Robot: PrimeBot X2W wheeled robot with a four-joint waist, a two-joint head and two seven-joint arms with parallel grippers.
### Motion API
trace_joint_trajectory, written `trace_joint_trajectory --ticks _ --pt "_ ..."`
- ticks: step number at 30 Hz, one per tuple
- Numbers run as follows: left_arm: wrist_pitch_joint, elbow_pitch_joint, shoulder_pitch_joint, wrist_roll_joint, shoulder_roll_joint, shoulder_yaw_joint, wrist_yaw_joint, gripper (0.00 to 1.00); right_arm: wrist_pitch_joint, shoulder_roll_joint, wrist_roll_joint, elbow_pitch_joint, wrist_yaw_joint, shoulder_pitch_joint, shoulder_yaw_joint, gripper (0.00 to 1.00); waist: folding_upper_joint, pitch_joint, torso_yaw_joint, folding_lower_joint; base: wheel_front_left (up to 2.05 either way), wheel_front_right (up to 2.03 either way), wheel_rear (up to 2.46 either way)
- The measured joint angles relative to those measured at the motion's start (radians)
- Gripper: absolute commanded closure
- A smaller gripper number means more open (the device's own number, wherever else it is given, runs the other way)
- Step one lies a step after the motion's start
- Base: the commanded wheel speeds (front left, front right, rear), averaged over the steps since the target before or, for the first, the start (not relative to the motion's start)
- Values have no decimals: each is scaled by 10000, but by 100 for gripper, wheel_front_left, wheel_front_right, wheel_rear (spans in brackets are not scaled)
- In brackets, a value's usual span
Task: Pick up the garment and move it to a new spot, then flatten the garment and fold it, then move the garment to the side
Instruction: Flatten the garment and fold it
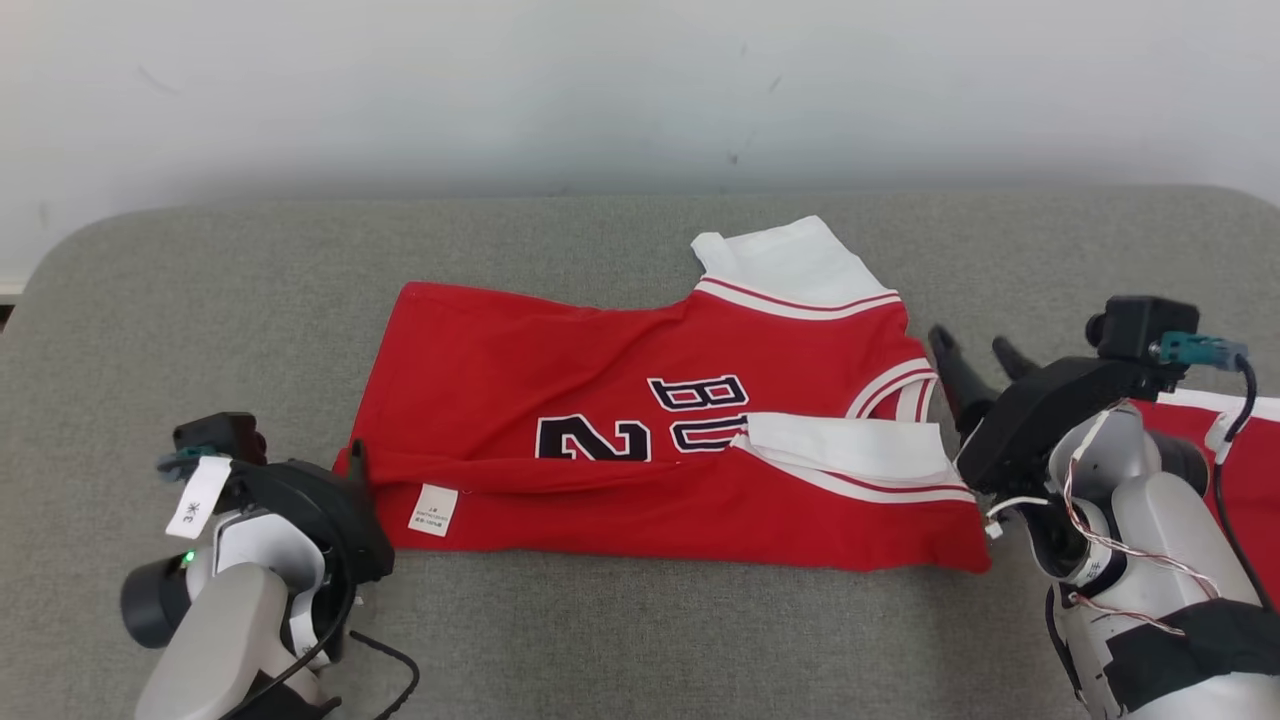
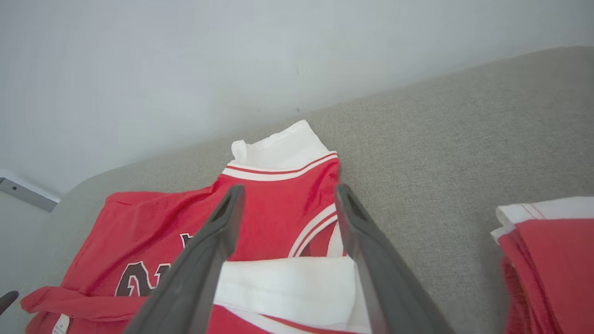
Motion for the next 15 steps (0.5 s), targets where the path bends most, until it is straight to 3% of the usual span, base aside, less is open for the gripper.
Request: trace_joint_trajectory --ticks 7,15 --pt "-1149 -144 59 570 272 -303 -21 0 -1337 0 -374 -351 125 47 -52 0 0 -389 -4 0 0 0 0" --pt "-3118 -1333 1496 1195 886 -619 -86 0 -3064 -33 -1083 -1503 21 1833 -255 0 -1 -1085 43 -2 0 0 0"
